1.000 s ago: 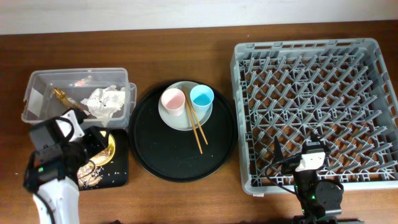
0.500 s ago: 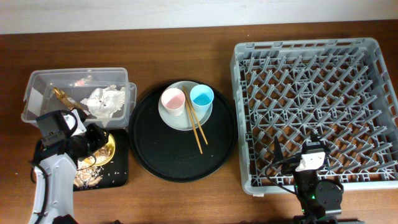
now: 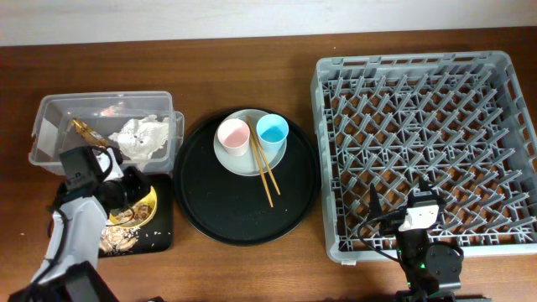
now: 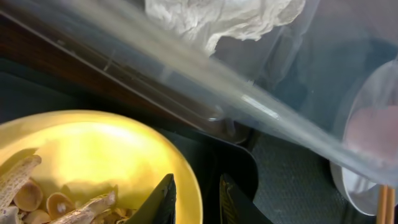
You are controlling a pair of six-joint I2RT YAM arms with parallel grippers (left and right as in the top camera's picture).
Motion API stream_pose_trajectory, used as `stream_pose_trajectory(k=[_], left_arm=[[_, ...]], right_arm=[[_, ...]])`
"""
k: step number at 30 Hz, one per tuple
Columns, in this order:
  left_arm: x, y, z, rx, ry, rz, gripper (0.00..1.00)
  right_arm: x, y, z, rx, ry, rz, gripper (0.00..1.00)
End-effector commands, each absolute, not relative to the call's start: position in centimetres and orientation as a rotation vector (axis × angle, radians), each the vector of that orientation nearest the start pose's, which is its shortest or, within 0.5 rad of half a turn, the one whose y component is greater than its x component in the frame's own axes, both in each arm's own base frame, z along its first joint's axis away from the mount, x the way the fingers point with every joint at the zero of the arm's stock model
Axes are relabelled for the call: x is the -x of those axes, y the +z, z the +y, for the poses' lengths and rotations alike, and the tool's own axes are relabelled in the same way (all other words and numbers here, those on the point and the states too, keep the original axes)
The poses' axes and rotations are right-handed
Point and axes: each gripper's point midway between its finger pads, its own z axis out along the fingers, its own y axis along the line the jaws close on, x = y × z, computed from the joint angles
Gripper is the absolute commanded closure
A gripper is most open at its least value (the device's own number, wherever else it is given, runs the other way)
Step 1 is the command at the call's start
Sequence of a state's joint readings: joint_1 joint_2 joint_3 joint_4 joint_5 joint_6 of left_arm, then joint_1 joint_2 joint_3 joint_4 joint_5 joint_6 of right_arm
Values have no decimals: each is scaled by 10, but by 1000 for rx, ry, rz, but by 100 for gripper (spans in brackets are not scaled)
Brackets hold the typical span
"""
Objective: Sort waste into correct bins and load items into the dishwasher rack
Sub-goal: 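Tip the yellow bowl over the black tray to dump the scraps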
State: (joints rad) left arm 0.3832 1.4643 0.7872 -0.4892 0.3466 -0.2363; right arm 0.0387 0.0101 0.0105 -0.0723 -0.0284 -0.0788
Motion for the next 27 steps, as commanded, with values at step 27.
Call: stream_pose_trajectory(k=[27], left_arm=[[-286, 19, 85, 855, -200, 2736, 75]], right_arm=[[-246, 156, 14, 114, 1, 1643, 2]])
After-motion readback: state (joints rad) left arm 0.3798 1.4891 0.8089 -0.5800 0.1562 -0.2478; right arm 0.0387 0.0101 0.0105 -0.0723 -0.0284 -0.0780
